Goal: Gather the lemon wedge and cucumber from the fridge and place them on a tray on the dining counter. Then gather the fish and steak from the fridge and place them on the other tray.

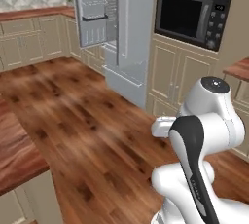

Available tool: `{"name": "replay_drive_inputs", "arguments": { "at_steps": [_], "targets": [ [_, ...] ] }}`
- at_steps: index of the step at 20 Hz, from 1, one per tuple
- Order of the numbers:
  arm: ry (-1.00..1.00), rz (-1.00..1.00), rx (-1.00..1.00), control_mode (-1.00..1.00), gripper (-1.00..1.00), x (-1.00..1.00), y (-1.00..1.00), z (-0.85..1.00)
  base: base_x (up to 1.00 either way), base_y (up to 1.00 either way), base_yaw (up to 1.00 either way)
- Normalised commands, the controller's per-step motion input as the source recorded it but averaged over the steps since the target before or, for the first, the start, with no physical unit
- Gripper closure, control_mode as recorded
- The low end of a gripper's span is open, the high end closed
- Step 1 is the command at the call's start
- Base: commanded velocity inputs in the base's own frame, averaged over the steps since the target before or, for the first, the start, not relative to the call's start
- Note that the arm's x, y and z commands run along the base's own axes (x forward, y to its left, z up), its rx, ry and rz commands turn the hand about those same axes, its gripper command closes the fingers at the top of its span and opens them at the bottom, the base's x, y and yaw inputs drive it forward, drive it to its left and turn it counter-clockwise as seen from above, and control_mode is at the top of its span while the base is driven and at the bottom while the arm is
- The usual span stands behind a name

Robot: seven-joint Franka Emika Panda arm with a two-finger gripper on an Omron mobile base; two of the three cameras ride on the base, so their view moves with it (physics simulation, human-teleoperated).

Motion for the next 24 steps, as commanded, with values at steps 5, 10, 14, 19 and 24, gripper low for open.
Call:
{"name": "replay_drive_inputs", "arguments": {
  "at_steps": [5,10,14,19,24],
  "targets": [
    [0.00,0.00,0.00,1.00,-1.00,0.00,0.00,0.00,1.00,-0.53,0.14],
    [0.00,0.00,0.00,1.00,-1.00,0.00,0.00,0.00,1.00,-0.16,0.18],
    [0.00,0.00,0.00,1.00,-1.00,0.00,0.00,0.00,1.00,0.00,0.19],
    [0.00,0.00,0.00,1.00,-1.00,0.00,0.00,0.00,1.00,0.00,0.14],
    [0.00,0.00,0.00,1.00,-1.00,0.00,0.00,0.00,1.00,0.13,0.03]
  ]
}}
